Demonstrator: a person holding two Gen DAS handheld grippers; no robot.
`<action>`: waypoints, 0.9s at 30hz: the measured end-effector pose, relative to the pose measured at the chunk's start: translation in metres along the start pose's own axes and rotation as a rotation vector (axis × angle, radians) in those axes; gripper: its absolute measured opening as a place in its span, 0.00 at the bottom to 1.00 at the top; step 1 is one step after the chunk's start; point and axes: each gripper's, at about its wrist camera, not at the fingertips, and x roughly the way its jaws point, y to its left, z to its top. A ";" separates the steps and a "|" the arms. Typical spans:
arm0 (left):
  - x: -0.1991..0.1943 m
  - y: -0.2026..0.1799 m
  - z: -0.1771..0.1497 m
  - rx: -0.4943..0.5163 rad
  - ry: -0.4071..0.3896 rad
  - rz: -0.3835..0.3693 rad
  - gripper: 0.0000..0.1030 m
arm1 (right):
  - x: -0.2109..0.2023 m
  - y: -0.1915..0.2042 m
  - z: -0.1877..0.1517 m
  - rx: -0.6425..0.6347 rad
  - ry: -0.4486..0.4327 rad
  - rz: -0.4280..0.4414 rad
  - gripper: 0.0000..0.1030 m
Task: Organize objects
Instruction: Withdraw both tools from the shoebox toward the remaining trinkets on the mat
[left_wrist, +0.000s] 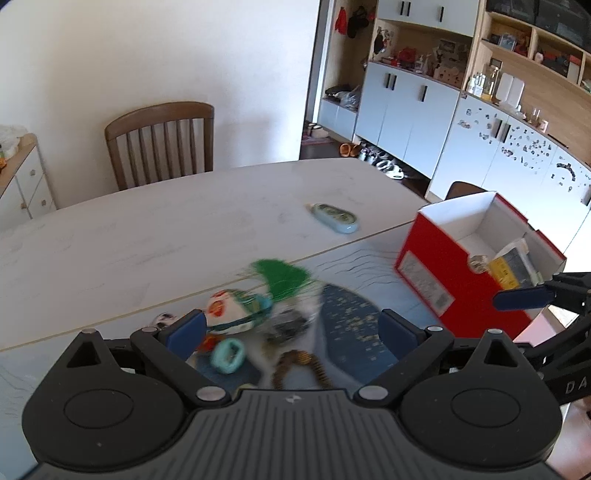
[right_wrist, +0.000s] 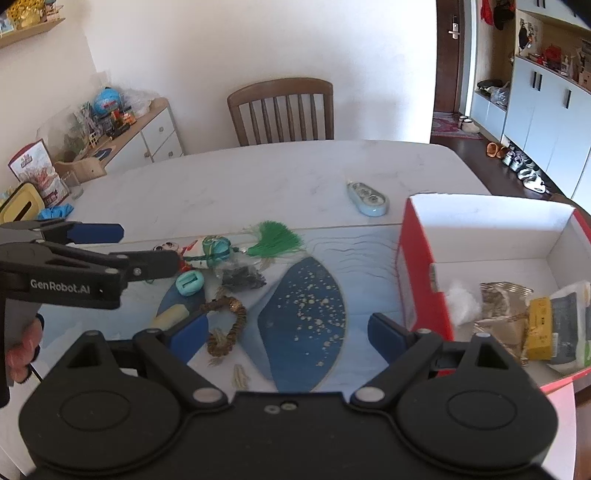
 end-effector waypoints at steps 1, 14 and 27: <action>0.001 0.004 -0.002 0.001 0.005 0.007 0.97 | 0.003 0.002 0.000 -0.002 0.004 0.000 0.90; 0.034 0.047 -0.044 0.022 0.098 0.076 0.97 | 0.051 0.026 0.000 -0.046 0.066 0.000 0.90; 0.068 0.046 -0.071 0.031 0.156 0.077 0.97 | 0.109 0.034 -0.005 -0.058 0.165 -0.023 0.76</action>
